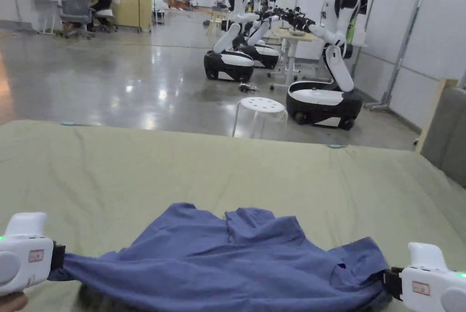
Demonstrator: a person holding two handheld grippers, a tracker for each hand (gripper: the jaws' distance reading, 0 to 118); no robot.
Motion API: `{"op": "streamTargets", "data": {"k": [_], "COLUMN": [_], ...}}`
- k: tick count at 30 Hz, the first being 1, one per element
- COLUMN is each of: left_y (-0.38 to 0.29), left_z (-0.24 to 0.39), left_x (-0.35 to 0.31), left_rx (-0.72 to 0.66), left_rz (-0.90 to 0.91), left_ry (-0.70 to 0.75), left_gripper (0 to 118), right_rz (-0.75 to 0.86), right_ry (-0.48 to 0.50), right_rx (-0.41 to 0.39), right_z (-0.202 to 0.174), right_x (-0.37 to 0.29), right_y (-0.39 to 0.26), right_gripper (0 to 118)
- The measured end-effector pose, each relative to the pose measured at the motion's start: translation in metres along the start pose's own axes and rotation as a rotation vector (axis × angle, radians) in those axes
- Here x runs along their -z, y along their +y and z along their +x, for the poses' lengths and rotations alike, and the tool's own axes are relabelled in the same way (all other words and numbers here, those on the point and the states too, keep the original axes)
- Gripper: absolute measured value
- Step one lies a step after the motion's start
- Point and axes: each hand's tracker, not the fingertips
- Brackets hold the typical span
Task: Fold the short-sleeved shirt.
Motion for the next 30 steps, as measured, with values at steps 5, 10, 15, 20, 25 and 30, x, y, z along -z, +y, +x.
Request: {"op": "streamTargets", "data": {"k": [5, 10, 15, 20, 25, 30], "left_y": [-0.01, 0.01, -0.01, -0.038, -0.034, -0.025], "left_z": [-0.006, 0.007, 0.021, 0.042, 0.039, 0.02], "left_x": [-0.004, -0.056, -0.086, -0.08, -0.072, -0.04], "left_rx": [-0.04, -0.01, -0.14, -0.074, 0.051, 0.161], "left_rz": [0.008, 0.233, 0.297, 0.233, 0.204, 0.137], "left_ry": [0.012, 0.044, -0.087, -0.06, 0.026, 0.141], "left_gripper": [7, 87, 87, 72, 5, 6], "right_rz": [0.08, 0.262, 0.38, 0.313, 0.255, 0.25], "right_ry": [-0.075, 0.046, 0.201, 0.097, 0.102, 0.098], "right_rx": [0.079, 0.185, 0.259, 0.039, 0.013, -0.041], "right_z": [0.013, 0.01, -0.031, -0.085, -0.098, -0.102], "right_x": [0.002, -0.044, -0.083, -0.078, -0.06, -0.05], "right_y": [-0.024, -0.007, -0.016, -0.038, -0.049, -0.037], "right_gripper": [6, 114, 117, 9, 1, 1]}}
